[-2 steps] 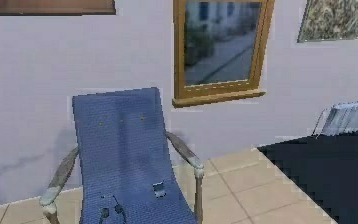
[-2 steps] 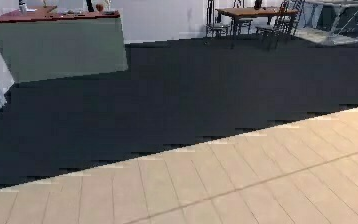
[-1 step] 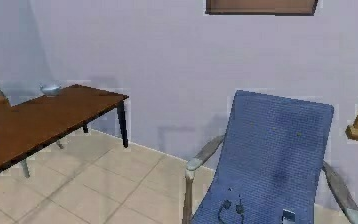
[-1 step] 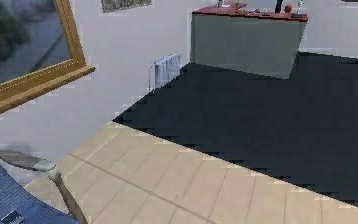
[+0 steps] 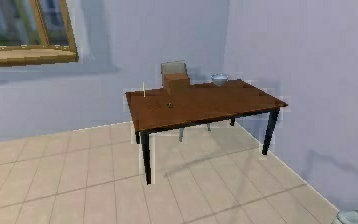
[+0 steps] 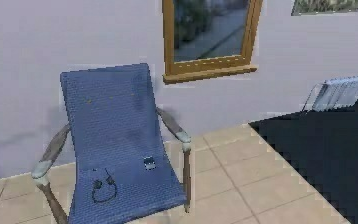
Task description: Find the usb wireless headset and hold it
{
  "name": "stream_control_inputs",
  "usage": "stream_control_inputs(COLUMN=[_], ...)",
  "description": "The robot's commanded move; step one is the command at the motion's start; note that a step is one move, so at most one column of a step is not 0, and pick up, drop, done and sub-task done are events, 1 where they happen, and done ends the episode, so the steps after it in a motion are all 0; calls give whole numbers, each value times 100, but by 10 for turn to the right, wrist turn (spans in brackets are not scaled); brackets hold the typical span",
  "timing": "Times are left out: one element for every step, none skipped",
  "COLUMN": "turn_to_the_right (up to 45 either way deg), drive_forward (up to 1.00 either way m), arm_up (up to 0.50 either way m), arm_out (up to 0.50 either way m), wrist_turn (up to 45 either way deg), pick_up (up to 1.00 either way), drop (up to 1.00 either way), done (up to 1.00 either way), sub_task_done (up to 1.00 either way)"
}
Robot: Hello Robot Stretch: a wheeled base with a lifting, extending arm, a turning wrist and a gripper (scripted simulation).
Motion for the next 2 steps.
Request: stream_control_inputs(turn_to_the_right=[-210, 0], drive_forward=[0, 0], arm_up=[0, 50], arm_out=[0, 0], wrist_turn=[0, 0], pick_up=[0, 0], drop=[0, 0], done=[0, 0], sub_task_done=[0, 0])
